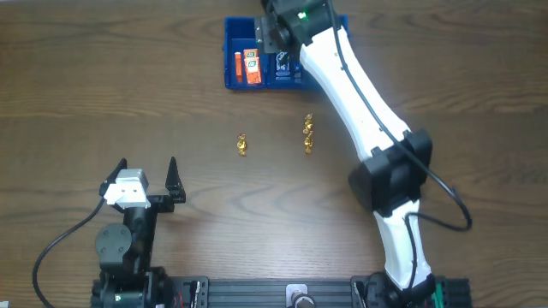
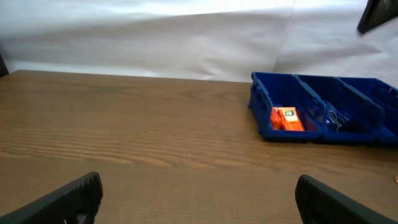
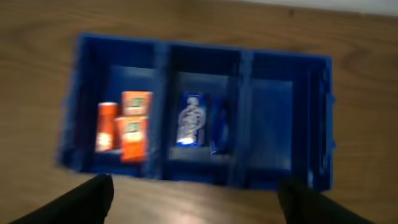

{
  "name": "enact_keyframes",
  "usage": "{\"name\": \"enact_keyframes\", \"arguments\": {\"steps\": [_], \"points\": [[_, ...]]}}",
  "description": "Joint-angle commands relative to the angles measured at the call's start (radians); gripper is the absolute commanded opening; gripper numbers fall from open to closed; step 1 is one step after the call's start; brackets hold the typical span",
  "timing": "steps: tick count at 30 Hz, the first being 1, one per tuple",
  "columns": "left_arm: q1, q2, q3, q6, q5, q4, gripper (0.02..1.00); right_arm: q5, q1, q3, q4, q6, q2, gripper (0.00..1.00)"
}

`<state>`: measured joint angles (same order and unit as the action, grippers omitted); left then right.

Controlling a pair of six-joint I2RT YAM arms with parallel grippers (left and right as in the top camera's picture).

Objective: Sort Candies Into Trays

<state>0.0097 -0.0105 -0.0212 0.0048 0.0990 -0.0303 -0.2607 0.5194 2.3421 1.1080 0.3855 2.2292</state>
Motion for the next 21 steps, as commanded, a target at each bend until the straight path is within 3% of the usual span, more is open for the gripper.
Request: {"name": "enact_keyframes", "arguments": {"steps": [1, 4, 11, 21], "points": [[0.003, 0.006, 0.016, 0.011, 0.013, -0.039, 0.998, 0.057, 0.110, 0.031, 0.154, 0.126, -0.081, 0.886], [0.003, 0.006, 0.016, 0.011, 0.013, -0.039, 0.998, 0.126, 0.153, 0.024, 0.226, 0.174, -0.076, 0.882], [0.003, 0.006, 0.016, 0.011, 0.013, -0.040, 0.998, 0.132, 0.230, -0.092, 0.234, 0.299, -0.067, 0.866], [0.003, 0.006, 0.016, 0.011, 0.013, -0.039, 0.998, 0.202, 0.267, -0.144, 0.213, 0.336, 0.078, 0.849]]}}
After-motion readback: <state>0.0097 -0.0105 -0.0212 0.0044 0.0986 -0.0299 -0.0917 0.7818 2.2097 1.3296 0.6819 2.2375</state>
